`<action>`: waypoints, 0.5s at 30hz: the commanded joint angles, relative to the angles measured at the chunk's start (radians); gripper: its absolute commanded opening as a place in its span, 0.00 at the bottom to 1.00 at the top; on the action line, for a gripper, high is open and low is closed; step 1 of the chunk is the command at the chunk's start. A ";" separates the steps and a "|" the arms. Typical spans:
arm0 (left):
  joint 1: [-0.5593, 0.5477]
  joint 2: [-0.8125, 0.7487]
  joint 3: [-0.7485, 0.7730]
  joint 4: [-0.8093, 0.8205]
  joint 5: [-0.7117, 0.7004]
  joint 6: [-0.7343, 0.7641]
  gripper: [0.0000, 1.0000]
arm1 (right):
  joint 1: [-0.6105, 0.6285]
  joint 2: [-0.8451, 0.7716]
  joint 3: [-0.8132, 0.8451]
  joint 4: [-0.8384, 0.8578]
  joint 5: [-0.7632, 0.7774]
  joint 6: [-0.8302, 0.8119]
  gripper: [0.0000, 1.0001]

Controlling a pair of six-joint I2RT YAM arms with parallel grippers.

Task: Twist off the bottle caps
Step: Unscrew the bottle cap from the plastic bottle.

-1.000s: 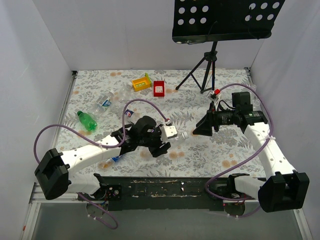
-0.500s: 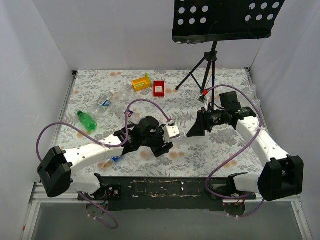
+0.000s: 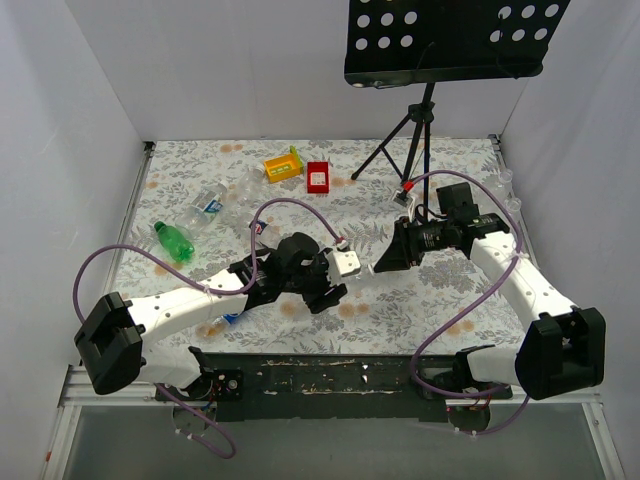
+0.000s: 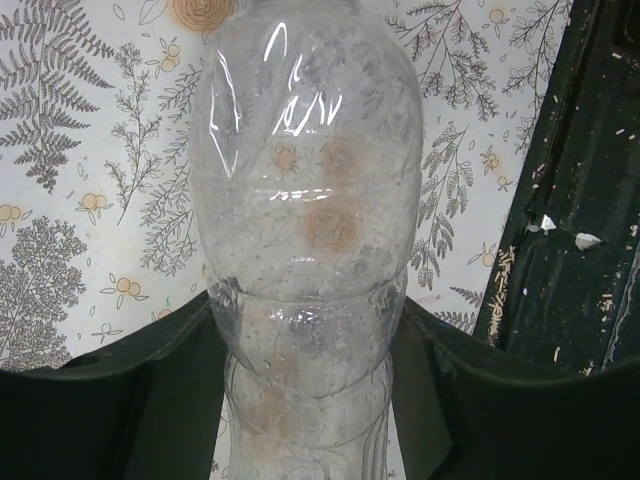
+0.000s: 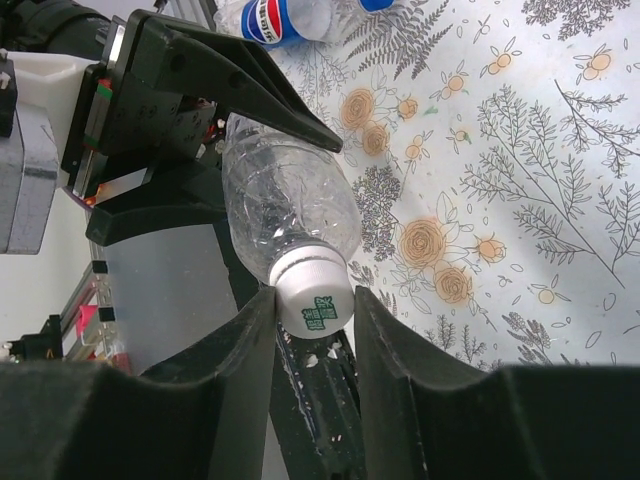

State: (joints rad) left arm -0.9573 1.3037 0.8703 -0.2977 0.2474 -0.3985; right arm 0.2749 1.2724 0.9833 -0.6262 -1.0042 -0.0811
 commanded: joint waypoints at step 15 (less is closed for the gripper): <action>0.014 -0.109 -0.085 0.144 0.179 -0.025 0.13 | 0.027 0.005 0.084 -0.237 -0.235 -0.508 0.01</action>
State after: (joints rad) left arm -0.9573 1.2453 0.8066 -0.2474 0.3027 -0.4049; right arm 0.2722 1.2774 0.9943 -0.7174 -1.1236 -0.3340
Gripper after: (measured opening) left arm 0.544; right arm 0.391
